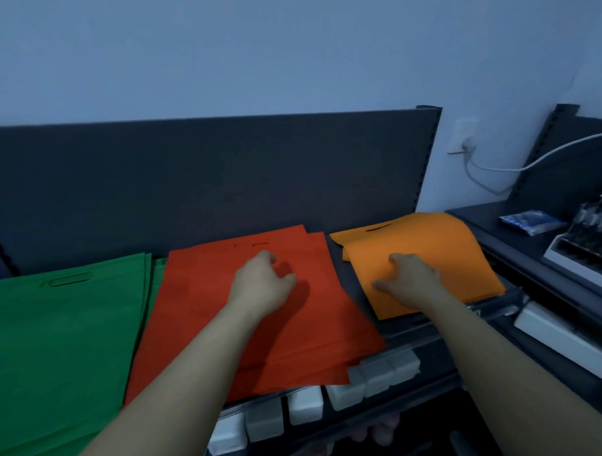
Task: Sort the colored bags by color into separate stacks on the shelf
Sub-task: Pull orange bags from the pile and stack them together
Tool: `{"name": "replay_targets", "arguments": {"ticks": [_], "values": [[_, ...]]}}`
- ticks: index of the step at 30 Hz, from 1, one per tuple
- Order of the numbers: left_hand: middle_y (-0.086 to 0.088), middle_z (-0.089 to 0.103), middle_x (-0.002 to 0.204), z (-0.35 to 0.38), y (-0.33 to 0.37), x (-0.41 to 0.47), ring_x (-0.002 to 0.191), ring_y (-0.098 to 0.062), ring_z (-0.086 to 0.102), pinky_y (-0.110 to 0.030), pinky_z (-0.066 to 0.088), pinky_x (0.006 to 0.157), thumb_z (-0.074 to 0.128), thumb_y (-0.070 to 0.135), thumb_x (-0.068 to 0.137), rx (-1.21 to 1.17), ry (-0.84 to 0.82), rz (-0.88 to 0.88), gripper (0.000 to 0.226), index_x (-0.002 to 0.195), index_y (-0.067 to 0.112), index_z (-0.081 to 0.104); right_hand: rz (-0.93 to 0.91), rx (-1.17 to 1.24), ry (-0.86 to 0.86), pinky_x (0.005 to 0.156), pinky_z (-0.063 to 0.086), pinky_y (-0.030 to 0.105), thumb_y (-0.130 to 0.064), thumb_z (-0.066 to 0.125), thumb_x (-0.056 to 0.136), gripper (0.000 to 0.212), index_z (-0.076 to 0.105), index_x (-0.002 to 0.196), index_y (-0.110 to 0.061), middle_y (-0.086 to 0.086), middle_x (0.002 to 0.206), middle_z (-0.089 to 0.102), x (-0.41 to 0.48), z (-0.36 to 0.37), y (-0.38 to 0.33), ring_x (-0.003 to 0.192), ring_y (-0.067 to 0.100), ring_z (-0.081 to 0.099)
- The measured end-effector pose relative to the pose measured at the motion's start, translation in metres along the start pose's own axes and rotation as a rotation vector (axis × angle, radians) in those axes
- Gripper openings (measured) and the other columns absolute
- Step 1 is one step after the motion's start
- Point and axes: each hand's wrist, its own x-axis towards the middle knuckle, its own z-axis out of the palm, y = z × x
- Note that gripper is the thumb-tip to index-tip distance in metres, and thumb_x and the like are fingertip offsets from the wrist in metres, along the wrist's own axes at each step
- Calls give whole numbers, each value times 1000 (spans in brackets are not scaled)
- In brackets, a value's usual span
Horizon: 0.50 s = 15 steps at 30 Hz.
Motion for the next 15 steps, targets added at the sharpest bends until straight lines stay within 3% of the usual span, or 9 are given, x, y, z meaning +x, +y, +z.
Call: {"name": "replay_targets", "arguments": {"ticks": [4, 7, 9, 11, 15], "values": [[-7, 65, 113, 37, 38, 8, 107, -25, 60, -31, 47, 91, 65, 27, 86, -69, -113, 67, 39, 120, 8, 58, 105, -14, 22, 104, 32, 48, -55, 54, 87, 61, 45, 133, -16, 9, 135, 48, 8, -7, 48, 121, 29, 48], [-7, 65, 90, 65, 57, 14, 92, -26, 62, -34, 50, 80, 64, 19, 86, -82, -208, 74, 9, 80, 13, 60, 154, -51, -46, 106, 29, 50, -51, 51, 88, 50, 49, 128, -20, 5, 130, 51, 9, -6, 76, 119, 27, 48], [-1, 52, 69, 82, 66, 19, 69, -19, 55, -30, 44, 61, 62, 15, 87, -67, -259, 54, 31, 62, 16, 43, 161, -74, -102, 106, 28, 49, -49, 49, 90, 46, 52, 126, -22, 4, 124, 52, 9, -4, 85, 116, 25, 49], [2, 41, 62, 94, 75, 25, 55, -12, 42, -24, 33, 47, 59, 12, 89, -61, -294, 19, 37, 59, 16, 37, 147, -94, -91, 106, 28, 49, -48, 48, 90, 43, 53, 125, -24, 4, 121, 52, 8, -3, 88, 114, 25, 49], [0, 40, 65, 109, 90, 39, 54, -11, 37, -22, 32, 47, 52, 8, 92, -88, -315, -56, 34, 63, 16, 36, 101, -42, -48, 108, 29, 47, -41, 51, 91, 30, 58, 119, -30, 0, 125, 53, 8, -4, 90, 116, 23, 49]]}}
